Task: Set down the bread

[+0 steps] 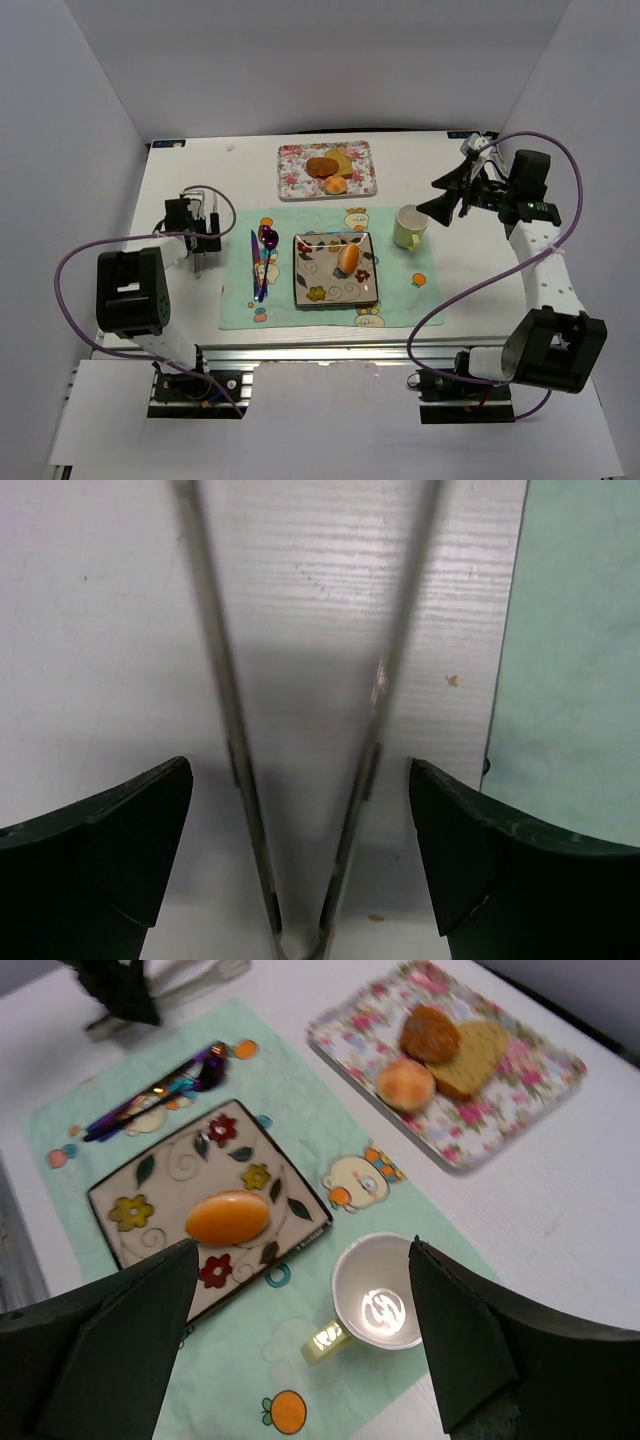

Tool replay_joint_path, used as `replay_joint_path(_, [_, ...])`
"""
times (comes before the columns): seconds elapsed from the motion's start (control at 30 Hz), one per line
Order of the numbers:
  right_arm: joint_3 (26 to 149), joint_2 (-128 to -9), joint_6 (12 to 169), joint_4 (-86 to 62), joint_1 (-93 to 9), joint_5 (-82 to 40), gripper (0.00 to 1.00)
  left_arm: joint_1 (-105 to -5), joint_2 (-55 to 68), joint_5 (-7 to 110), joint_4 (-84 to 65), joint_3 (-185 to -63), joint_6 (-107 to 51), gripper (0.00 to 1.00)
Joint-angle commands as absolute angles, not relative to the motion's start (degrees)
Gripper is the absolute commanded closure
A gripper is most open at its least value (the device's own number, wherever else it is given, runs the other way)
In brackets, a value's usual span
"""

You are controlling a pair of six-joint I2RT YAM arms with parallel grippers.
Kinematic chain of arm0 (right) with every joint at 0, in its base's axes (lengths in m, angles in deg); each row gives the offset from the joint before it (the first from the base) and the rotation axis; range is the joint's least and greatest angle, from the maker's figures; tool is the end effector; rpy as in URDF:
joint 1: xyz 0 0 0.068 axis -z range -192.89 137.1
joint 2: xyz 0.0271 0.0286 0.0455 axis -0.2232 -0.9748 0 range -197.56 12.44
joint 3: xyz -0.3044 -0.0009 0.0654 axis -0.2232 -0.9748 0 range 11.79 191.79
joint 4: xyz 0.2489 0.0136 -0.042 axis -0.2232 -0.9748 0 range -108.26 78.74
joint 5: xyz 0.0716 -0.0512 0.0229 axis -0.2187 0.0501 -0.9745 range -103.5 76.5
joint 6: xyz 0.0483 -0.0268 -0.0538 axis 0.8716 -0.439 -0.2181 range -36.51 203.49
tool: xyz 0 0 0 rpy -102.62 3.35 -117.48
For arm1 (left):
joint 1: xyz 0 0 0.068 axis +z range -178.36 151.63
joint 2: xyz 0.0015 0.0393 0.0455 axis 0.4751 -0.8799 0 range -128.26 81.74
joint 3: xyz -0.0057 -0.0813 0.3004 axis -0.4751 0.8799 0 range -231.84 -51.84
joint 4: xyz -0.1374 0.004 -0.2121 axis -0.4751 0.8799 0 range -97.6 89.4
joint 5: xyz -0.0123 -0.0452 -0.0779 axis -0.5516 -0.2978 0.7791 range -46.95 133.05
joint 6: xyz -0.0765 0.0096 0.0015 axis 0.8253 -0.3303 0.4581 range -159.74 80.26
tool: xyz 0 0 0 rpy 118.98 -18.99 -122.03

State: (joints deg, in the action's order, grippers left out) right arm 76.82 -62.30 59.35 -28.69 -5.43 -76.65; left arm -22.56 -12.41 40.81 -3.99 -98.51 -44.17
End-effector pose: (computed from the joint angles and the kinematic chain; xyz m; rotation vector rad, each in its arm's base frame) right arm 0.2801 0.0223 0.3786 -0.8893 1.6092 0.7315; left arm 0.3311 0.0362 0.1745 -0.0468 2.4652 0.1258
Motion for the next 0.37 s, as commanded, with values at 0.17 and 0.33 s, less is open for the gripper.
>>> replay_joint_path(0.17, [85.1,-66.3,67.3,-35.3,-16.0,-34.9,0.11,-21.3,3.6,43.0,1.9,-100.2,-37.6,0.02])
replay_joint_path(0.33, [86.7,-66.0,71.5,-30.9,-18.6,-36.8,0.1,-21.3,14.7,44.4,0.4,-98.8,-25.4,0.02])
